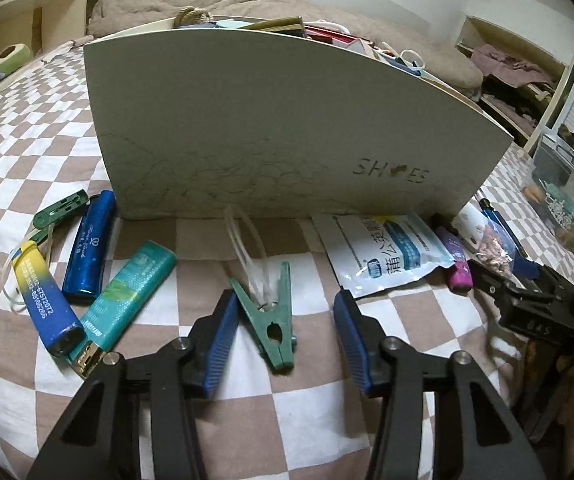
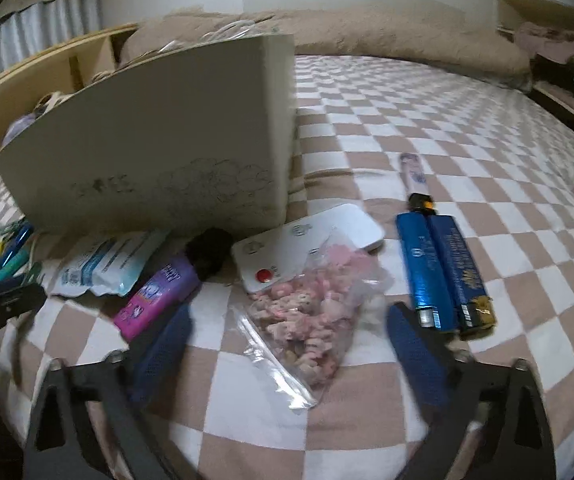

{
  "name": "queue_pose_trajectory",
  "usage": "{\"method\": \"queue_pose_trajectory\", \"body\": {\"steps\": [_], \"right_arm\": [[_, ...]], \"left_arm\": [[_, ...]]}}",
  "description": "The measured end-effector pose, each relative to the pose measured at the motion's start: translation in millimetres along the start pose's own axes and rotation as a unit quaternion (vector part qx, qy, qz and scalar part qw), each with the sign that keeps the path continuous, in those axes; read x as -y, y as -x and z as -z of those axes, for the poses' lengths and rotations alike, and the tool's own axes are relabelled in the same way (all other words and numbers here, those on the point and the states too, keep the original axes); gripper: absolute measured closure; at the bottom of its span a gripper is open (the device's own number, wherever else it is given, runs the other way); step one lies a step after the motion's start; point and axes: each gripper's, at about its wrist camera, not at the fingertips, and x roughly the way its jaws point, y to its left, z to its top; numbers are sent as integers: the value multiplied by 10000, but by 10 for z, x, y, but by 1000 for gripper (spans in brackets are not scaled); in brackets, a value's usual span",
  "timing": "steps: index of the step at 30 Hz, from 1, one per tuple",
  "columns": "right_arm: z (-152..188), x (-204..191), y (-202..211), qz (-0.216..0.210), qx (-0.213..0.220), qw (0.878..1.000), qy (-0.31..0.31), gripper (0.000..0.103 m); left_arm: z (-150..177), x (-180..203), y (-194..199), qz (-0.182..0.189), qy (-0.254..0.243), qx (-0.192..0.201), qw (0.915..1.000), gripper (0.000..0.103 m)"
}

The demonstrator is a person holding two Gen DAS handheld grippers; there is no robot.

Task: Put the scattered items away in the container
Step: 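Lower the left tool toward another green clothespin while the right tool approaches the pink candy bag, then close the left tool on the clothespin while the right tool grasps the pink candy bag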

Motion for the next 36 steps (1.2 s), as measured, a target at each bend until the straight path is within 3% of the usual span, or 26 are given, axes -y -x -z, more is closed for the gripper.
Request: {"method": "queue_pose_trajectory", "body": {"steps": [2,7,17,22,36], "right_arm": [[6,65,10,8,46,9999,-140,28],[27,-4,14,90,117,9998,150,39],[100,-236,38,329,211,9962,777,69],[119,-196,77,169,190,9976,648,73],[252,-69,273,-534,54,9986,-14,76]], "left_arm": [[7,-16,3,-51,29,30,10000,61],[14,-66,15,-57,142,80,9999,69],[68,-71,75,-110,194,99,9997,75],[116,-87,129,-128,227,102,9996,81],[258,-81,324,-246,50,49,9997,82]]}}
